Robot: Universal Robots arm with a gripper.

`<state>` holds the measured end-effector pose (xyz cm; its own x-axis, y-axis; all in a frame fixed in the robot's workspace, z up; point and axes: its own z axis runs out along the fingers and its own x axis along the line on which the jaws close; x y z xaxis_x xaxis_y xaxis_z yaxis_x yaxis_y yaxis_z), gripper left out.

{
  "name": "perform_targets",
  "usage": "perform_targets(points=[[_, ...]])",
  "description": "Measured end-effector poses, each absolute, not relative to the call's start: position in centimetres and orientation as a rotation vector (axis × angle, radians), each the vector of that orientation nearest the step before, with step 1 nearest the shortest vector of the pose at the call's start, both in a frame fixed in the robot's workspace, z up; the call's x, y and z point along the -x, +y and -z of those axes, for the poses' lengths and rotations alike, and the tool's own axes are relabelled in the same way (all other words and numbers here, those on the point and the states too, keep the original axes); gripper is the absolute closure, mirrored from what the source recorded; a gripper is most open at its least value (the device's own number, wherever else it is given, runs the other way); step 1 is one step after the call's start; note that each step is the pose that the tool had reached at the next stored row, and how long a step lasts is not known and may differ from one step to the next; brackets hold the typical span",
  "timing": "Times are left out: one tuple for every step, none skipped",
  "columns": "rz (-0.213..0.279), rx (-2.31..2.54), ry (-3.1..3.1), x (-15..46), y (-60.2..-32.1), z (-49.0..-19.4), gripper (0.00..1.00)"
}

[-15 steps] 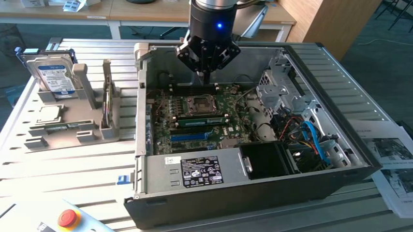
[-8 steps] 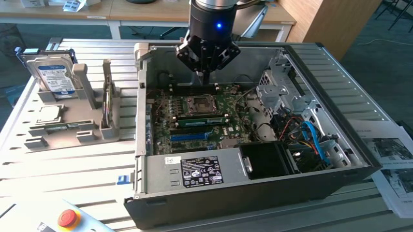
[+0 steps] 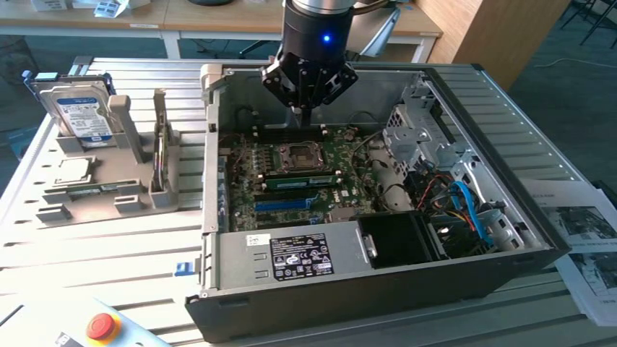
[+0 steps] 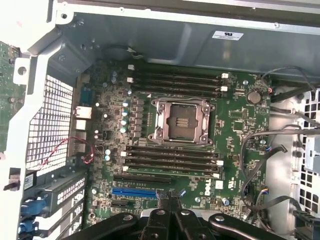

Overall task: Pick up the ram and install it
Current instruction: 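Press down the ram until it locks into place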

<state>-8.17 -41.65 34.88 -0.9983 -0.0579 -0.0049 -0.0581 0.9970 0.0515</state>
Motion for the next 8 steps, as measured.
perform_targets(points=[[-0.081, 0.091, 3.136, 8.17, -41.65, -34.88, 0.90], [-0.081, 0.091, 3.136, 8.17, -41.65, -34.88, 0.90], [-0.081, 0.091, 3.136, 8.17, -41.65, -34.88, 0.90], [-0.081, 0.091, 3.137, 8.16, -41.65, -34.88, 0.90], [-0.082, 0.091, 3.140, 8.15, -41.65, -34.87, 0.90], [-0.082, 0.090, 3.143, 8.16, -41.65, -34.88, 0.90], [-0.082, 0.088, 3.145, 8.17, -41.65, -34.88, 0.90], [-0.082, 0.084, 3.146, 8.17, -41.65, -34.88, 0.90]])
